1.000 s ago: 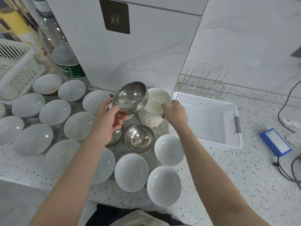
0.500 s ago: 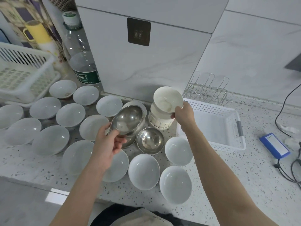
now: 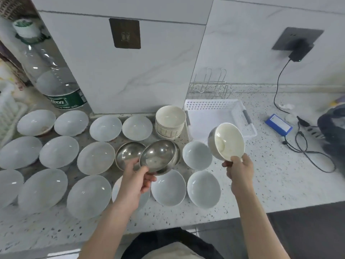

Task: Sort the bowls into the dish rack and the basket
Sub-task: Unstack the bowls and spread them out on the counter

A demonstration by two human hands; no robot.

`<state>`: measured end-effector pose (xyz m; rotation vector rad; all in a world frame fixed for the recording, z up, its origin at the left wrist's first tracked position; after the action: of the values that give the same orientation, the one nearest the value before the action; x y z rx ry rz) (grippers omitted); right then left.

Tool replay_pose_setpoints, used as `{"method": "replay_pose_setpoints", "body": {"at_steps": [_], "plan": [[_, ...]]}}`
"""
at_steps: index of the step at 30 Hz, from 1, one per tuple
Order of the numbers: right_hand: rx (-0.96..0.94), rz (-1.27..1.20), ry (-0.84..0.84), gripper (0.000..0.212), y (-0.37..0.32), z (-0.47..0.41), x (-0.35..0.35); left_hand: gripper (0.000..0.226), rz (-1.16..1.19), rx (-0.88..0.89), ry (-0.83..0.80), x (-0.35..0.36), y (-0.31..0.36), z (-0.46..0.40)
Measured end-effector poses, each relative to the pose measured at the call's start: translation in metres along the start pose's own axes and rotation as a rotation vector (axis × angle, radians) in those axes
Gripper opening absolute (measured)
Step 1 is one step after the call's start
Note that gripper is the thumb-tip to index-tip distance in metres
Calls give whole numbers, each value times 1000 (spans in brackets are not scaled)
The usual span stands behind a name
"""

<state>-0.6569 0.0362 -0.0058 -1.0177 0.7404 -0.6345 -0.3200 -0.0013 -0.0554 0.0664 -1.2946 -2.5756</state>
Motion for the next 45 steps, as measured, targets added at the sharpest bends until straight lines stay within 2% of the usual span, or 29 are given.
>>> {"method": "replay_pose_setpoints", "body": {"at_steps": [6, 11, 13, 18, 21, 32, 38, 45], "plan": [[51, 78, 119, 34, 36, -8, -46, 33, -37, 13, -89, 33, 4, 1], [47, 164, 99, 35, 53, -12, -40, 44, -76, 7, -82, 30, 2, -2], [31, 217, 8, 36, 47, -67, -54, 44, -29, 21, 5, 76, -13, 4], [14, 304, -91, 42, 63, -63, -34, 42, 23, 53, 92, 68, -10, 2], [6, 344, -168, 48, 62, -89, -33, 46, 21, 66, 130, 92, -16, 10], [-32, 444, -394, 48, 70, -114, -18, 42, -37, 81, 180, 131, -42, 32], [-51, 456, -434, 46, 69, -116, -11, 46, -145, 144, 240, 127, -48, 41], [-78, 493, -459, 48, 70, -119, -5, 45, -198, 165, 231, 127, -55, 54]]}}
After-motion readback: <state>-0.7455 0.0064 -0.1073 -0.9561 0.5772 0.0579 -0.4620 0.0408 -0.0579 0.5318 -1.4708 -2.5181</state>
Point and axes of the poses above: each hand's wrist, its own z-axis away from the middle knuckle, its own x-axis out of the palm, y = z × x, the point moved 10 cm from there along -z, towards the middle knuckle, and after that the axes turned 9 degrees about y, right-handed, at the moved point
